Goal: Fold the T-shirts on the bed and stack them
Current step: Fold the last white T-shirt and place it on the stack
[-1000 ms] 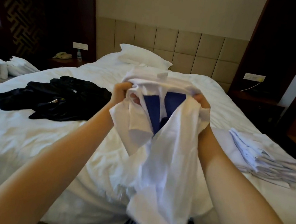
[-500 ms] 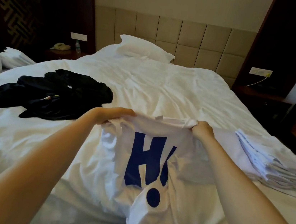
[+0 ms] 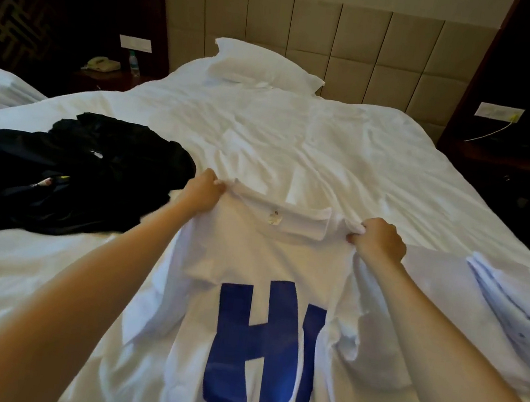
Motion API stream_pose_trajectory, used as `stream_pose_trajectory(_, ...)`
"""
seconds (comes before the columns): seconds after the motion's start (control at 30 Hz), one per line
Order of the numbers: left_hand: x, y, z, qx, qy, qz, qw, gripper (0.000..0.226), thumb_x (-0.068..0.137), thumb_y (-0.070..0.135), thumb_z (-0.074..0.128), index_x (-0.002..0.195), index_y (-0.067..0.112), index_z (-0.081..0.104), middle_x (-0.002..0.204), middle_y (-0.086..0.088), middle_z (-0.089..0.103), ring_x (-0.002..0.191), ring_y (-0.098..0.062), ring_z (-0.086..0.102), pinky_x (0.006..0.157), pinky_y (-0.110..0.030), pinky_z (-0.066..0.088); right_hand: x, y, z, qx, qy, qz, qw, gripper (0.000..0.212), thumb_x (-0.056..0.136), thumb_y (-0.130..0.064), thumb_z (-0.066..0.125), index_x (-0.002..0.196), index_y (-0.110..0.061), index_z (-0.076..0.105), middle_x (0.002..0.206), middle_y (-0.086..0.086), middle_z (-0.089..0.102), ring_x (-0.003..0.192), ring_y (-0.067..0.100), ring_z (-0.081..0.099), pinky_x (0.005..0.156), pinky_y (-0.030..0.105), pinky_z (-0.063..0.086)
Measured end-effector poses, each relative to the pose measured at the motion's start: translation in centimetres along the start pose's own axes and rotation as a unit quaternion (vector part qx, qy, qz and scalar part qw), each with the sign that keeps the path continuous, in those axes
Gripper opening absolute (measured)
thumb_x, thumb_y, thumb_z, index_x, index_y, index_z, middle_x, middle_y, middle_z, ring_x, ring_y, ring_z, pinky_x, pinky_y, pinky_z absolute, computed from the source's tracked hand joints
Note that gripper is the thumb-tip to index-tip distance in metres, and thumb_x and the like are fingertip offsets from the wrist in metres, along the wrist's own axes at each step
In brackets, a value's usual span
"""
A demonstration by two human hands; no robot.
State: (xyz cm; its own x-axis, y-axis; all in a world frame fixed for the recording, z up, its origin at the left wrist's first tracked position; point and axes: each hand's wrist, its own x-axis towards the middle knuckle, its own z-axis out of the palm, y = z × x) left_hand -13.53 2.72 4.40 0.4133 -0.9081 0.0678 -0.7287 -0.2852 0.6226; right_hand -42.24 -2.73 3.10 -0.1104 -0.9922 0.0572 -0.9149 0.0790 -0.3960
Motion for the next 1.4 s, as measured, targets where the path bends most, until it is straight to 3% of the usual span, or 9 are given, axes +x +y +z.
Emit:
stream_pose_trajectory(0.2, 5.8, 0.0, 3.7, 0.218, 0.048, 0.061, 0.973, 0.023, 0.100, 0.020, 0.033, 0.111, 0.007, 0.047, 0.099, -0.016, 0.059, 0.089, -0.034, 0.056, 0.064, -0.034, 0.033, 6.2, 0.0, 4.1, -0.031, 0.039, -0.014, 0.999, 0.013, 0.091, -0.013, 0.053, 0.088, -0.007, 0.065, 0.079, 0.008, 0.055, 0.074, 0.029, 0.051, 0.064, 0.028, 0.034)
stream_pose_trajectory(0.43, 13.5, -0.6, 7.3, 0.259, 0.119, 0.095, 0.954, 0.020, 0.100, 0.015, 0.033, 0.113, 0.009, 0.047, 0.076, -0.008, 0.048, 0.078, -0.029, 0.049, 0.049, -0.030, 0.022, 13.7, -1.5, 6.9, -0.067, 0.109, -0.065, 0.990, 0.015, 0.092, -0.007, 0.046, 0.087, -0.012, 0.059, 0.102, 0.015, 0.064, 0.097, 0.033, 0.058, 0.072, 0.031, 0.037)
stream_pose_trajectory(0.6, 15.8, -1.9, 10.8, 0.321, 0.115, 0.050, 0.939, 0.036, 0.100, 0.026, 0.041, 0.130, 0.007, 0.037, 0.117, -0.013, 0.052, 0.110, -0.031, 0.048, 0.086, -0.038, 0.035, 16.4, -2.0, 8.0, -0.093, 0.022, -0.088, 0.992, 0.037, 0.097, -0.022, 0.049, 0.133, -0.015, 0.042, 0.130, 0.014, 0.047, 0.123, 0.033, 0.041, 0.100, 0.043, 0.028)
stream_pose_trajectory(0.8, 12.3, 1.3, 13.3, 0.252, 0.078, 0.125, 0.956, 0.032, 0.098, 0.020, 0.044, 0.129, 0.012, 0.042, 0.120, -0.010, 0.052, 0.109, -0.029, 0.049, 0.090, -0.036, 0.036, 13.9, 1.0, 6.1, -0.101, -0.084, -0.062, 0.989, 0.037, 0.093, -0.007, 0.042, 0.130, -0.014, 0.043, 0.131, 0.014, 0.041, 0.117, 0.033, 0.043, 0.093, 0.040, 0.037)
stream_pose_trajectory(0.9, 9.2, 4.5, 13.7, 0.170, 0.002, 0.197, 0.966, 0.032, 0.095, 0.016, 0.046, 0.127, 0.014, 0.045, 0.121, -0.010, 0.052, 0.110, -0.028, 0.050, 0.090, -0.035, 0.037, 12.6, 2.8, 4.2, -0.082, -0.116, -0.014, 0.990, 0.007, 0.091, -0.004, 0.041, 0.093, -0.005, 0.047, 0.094, 0.013, 0.048, 0.081, 0.028, 0.050, 0.065, 0.031, 0.040)
stream_pose_trajectory(0.97, 6.5, 6.9, 13.9, 0.133, -0.091, 0.284, 0.945, 0.036, 0.090, 0.018, 0.053, 0.126, 0.016, 0.047, 0.123, -0.008, 0.052, 0.113, -0.026, 0.048, 0.094, -0.034, 0.037, 11.9, 4.2, 3.2, -0.075, -0.146, 0.034, 0.986, 0.019, 0.090, -0.001, 0.041, 0.071, -0.004, 0.041, 0.071, 0.011, 0.042, 0.059, 0.023, 0.043, 0.052, 0.027, 0.033)
stream_pose_trajectory(1.13, -0.9, 11.2, 18.1, 0.157, -0.255, 0.494, 0.816, 0.059, 0.079, 0.033, 0.069, 0.132, 0.022, 0.046, 0.126, -0.006, 0.048, 0.113, -0.024, 0.044, 0.100, -0.034, 0.034, 10.1, 6.5, 3.5, -0.113, -0.319, 0.131, 0.932, 0.023, 0.086, -0.016, 0.065, 0.089, 0.001, 0.051, 0.076, 0.016, 0.052, 0.068, 0.028, 0.055, 0.065, 0.037, 0.050)
stream_pose_trajectory(1.23, -3.5, 11.2, 21.3, 0.298, -0.221, 0.565, 0.737, 0.058, 0.080, 0.031, 0.066, 0.133, 0.023, 0.042, 0.128, -0.005, 0.046, 0.110, -0.024, 0.046, 0.096, -0.033, 0.032, 9.4, 6.8, 3.6, -0.125, -0.323, 0.122, 0.930, 0.023, 0.089, -0.021, 0.060, 0.077, -0.004, 0.049, 0.067, 0.009, 0.047, 0.055, 0.019, 0.046, 0.053, 0.028, 0.041)
stream_pose_trajectory(1.4, -3.3, 11.1, 22.5, 0.330, -0.100, 0.562, 0.752, 0.032, 0.087, 0.029, 0.057, 0.116, 0.016, 0.055, 0.099, -0.005, 0.062, 0.087, -0.025, 0.061, 0.075, -0.031, 0.042, 10.4, 8.9, 2.7, 0.227, -0.248, 0.163, 0.928, 0.021, 0.089, -0.018, 0.062, 0.097, -0.001, 0.054, 0.090, 0.016, 0.056, 0.079, 0.028, 0.056, 0.071, 0.036, 0.047)
